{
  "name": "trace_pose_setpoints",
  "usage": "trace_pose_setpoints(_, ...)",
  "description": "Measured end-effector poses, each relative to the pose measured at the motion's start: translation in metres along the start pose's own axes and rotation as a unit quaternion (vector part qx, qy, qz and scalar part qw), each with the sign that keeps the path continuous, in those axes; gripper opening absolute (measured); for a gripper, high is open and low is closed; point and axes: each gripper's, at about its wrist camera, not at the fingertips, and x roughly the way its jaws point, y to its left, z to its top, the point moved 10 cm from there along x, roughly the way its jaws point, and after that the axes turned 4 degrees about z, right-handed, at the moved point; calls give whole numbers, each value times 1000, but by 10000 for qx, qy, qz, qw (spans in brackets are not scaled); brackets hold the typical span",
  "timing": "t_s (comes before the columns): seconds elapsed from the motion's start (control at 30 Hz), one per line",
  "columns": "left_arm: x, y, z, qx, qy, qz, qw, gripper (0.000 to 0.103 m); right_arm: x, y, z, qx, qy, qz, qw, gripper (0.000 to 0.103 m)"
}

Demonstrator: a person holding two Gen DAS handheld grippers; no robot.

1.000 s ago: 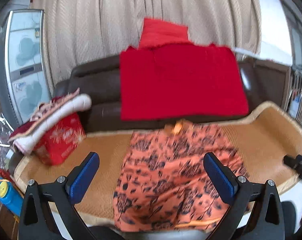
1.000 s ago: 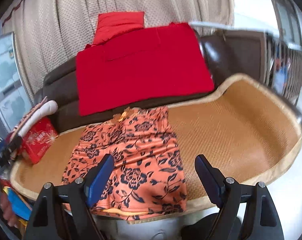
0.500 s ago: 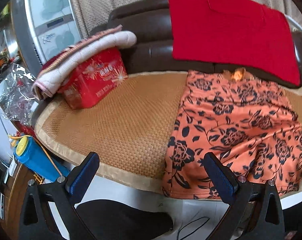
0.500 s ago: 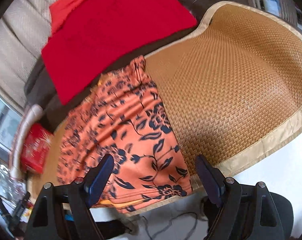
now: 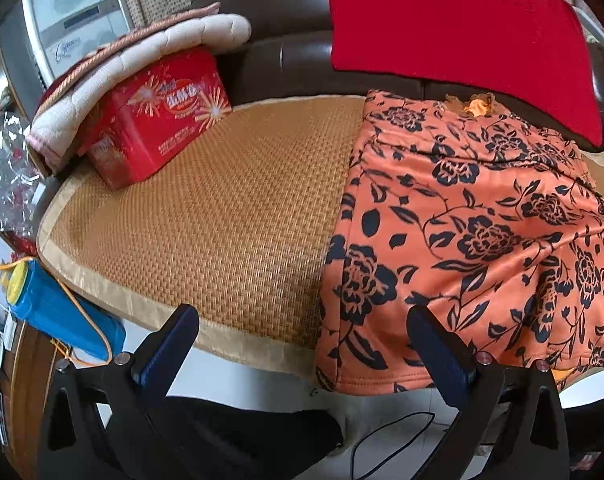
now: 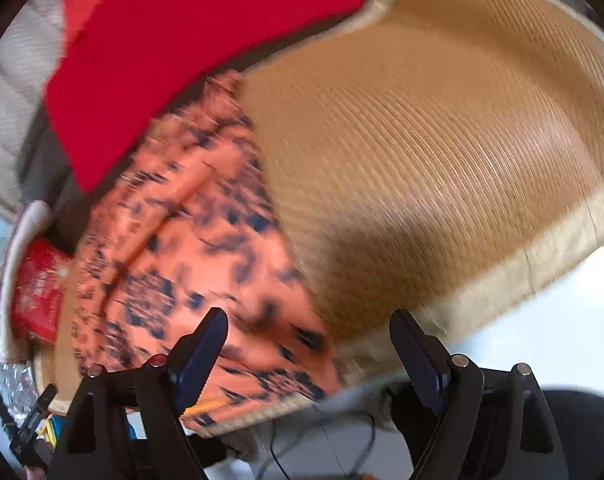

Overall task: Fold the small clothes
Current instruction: 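Move both grippers toward the blouse hem to begin the next fold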

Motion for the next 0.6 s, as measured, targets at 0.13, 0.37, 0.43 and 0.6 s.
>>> trace_pose_setpoints(0.13, -4, -1, 4, -62, 9, -110, 9999, 103, -2, 39, 24, -482, -78, 91, 9988, 86)
trace_pose_setpoints(0.37, -24, -26, 10, 216, -256, -478, 9983, 103, 7, -6, 9, 73, 171, -73, 9998, 86)
trace_pose_setpoints(0.43, -32, -49, 12, 387, -331, -719, 9961, 103, 13, -22, -7, 197, 329, -197, 9991, 86)
trace_pose_setpoints(0.6, -52, -123, 14, 1172, -448, -1218, 9846, 103, 26, -29, -32, 161, 472, -255, 9984, 86)
